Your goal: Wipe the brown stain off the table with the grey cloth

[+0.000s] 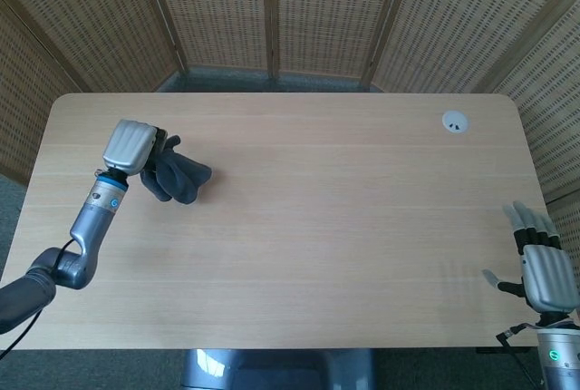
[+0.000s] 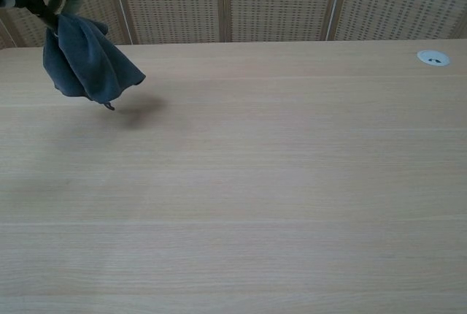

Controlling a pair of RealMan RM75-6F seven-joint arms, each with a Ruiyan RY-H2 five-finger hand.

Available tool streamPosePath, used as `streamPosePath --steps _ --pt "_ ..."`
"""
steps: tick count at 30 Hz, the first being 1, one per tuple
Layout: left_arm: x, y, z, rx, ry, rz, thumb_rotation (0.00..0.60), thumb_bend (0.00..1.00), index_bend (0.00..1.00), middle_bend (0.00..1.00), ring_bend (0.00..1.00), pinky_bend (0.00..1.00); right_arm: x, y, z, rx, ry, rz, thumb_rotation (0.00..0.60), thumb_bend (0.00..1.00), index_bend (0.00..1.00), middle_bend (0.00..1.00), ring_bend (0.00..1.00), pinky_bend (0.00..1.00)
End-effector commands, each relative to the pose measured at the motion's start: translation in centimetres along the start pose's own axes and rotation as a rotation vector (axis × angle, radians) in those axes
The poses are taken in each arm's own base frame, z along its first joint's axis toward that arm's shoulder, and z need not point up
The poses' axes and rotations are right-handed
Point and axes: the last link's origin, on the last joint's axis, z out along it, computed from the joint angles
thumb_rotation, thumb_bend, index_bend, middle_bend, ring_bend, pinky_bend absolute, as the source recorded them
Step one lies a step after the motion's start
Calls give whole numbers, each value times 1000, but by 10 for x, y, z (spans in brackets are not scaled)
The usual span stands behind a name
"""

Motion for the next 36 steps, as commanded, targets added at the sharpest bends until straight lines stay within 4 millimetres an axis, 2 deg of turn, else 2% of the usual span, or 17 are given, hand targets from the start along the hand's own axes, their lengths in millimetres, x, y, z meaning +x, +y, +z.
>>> streamPosePath --steps 1,3,5,6,7,8,9,12,18,21,24,30,36 --pt "-8 17 12 80 0 -75 600 146 755 734 714 981 -1 0 0 -1 -6 -5 600 0 0 0 0 0" --pt "-11 25 16 91 -13 -98 600 142 703 659 635 902 -1 0 0 -3 -4 -8 600 0 0 0 0 0" --pt "-15 32 15 80 -75 -134 600 128 490 403 384 632 -1 1 1 -7 -1 -9 600 0 0 0 0 0" --pt "-15 33 15 76 -100 -134 600 117 319 210 200 437 -1 2 1 -10 -1 -9 600 0 0 0 0 0" --pt "-14 33 14 73 -115 -125 600 109 174 75 72 282 -1 2 1 -13 -2 -9 600 0 0 0 0 0" --pt "-13 33 12 68 -132 -94 600 104 77 11 10 175 -1 3 2 -16 -4 -8 600 0 0 0 0 0" --pt "-11 32 11 66 -138 -63 600 101 38 0 0 129 -1 3 2 -18 -7 -7 600 0 0 0 0 0" --pt "-4 28 4 79 -138 10 600 88 0 0 0 21 -1 3 3 -19 -12 -7 600 0 0 0 0 0" --pt "17 14 -19 112 -155 64 600 29 0 0 0 0 1 1 1 -10 -7 -2 600 0 0 0 0 0" --pt "16 4 -34 107 -328 39 600 10 3 0 0 0 1 0 0 -5 -8 0 600 0 0 0 0 0" --pt "17 -9 -48 100 -508 187 600 10 34 0 0 0 1 -2 -2 2 -5 0 600 0 0 0 0 0" --pt "10 -3 -57 127 -660 216 600 9 0 0 0 0 1 -3 -3 5 -5 -5 600 0 0 0 0 0" --pt "6 6 -56 157 -770 119 600 10 0 0 0 0 1 -2 -2 0 -5 -7 600 0 0 0 0 0"
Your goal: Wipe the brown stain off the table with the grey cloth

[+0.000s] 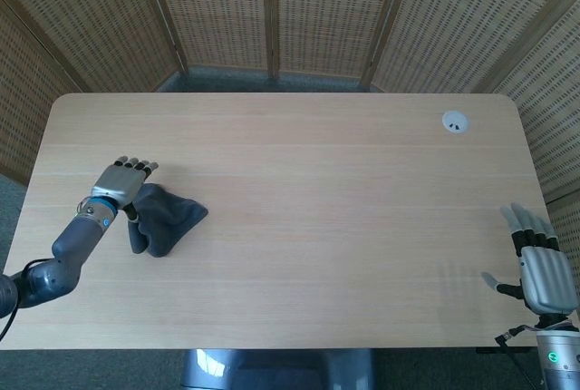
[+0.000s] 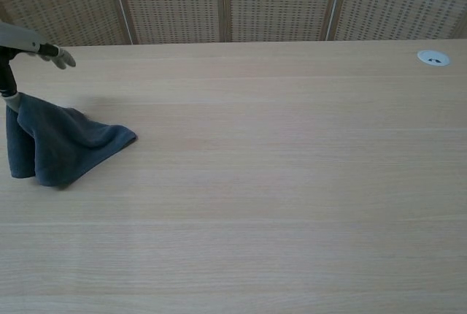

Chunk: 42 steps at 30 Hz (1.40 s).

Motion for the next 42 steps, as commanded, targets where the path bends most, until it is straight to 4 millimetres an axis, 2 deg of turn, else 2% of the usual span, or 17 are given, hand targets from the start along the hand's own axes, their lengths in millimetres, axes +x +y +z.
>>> streamPosePath --steps 1,10,18,23,31,36,42 --pt "-1 9 -4 -35 -112 -41 600 10 0 0 0 0 0 0 0 -2 0 -1 600 0 0 0 0 0" --pt "11 15 -4 -73 -61 -44 600 10 0 0 0 0 -1 1 1 -5 -2 -4 600 0 0 0 0 0" --pt "18 12 -4 -94 187 -31 600 11 0 0 0 0 0 1 1 -4 0 0 600 0 0 0 0 0" --pt "16 -5 -14 -116 377 -77 600 11 0 0 0 0 1 1 1 -3 2 2 600 0 0 0 0 0" --pt "-6 -39 -46 -121 494 -46 600 16 0 0 0 0 2 2 1 -11 11 -2 600 0 0 0 0 0" --pt "-29 -56 -72 -120 559 -109 600 15 0 0 0 0 2 3 2 -17 14 -4 600 0 0 0 0 0" --pt "-72 -74 -99 -111 629 -153 600 19 0 0 0 0 2 2 1 -14 16 -8 600 0 0 0 0 0"
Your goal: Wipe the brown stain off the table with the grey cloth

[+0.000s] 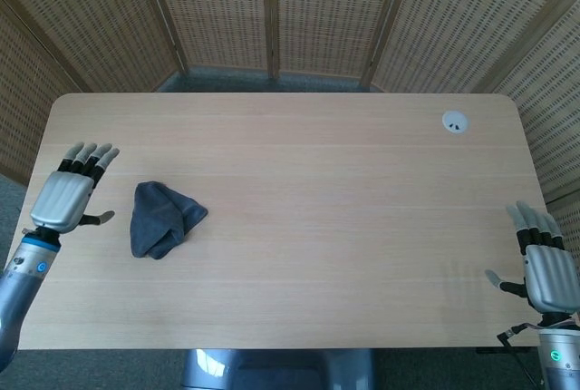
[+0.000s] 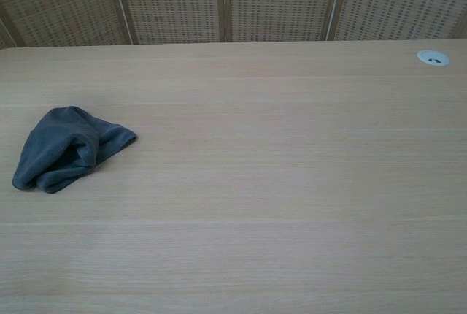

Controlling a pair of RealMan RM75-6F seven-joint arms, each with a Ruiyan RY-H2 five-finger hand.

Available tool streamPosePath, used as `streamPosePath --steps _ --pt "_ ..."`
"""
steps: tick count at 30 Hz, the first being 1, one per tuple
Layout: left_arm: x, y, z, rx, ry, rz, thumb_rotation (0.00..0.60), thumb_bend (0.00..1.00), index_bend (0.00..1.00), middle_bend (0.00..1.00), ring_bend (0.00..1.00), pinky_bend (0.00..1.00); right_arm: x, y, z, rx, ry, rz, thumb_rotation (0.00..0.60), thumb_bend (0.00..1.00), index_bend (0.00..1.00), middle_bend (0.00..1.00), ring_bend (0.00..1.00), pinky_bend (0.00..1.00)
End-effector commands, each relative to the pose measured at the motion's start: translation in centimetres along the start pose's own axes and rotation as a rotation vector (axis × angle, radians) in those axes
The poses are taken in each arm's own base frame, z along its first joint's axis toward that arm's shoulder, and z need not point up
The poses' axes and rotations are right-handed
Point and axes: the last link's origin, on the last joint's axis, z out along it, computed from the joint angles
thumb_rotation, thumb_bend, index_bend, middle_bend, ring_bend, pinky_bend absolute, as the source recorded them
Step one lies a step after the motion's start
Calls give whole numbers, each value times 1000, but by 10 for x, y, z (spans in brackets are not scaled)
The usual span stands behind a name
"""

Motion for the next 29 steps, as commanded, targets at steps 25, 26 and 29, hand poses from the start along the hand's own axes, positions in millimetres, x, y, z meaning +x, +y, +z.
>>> streamPosePath --steps 25,26,29 --pt "-22 -30 -125 143 134 -209 600 18 0 0 0 0 -1 -1 4 -19 40 -66 600 0 0 0 0 0" --pt "-22 -29 -125 147 125 -211 600 18 0 0 0 0 -2 -1 4 -18 42 -70 600 0 0 0 0 0" --pt "-21 -27 -127 154 88 -212 600 19 0 0 0 0 -5 -3 4 -10 55 -89 600 0 0 0 0 0"
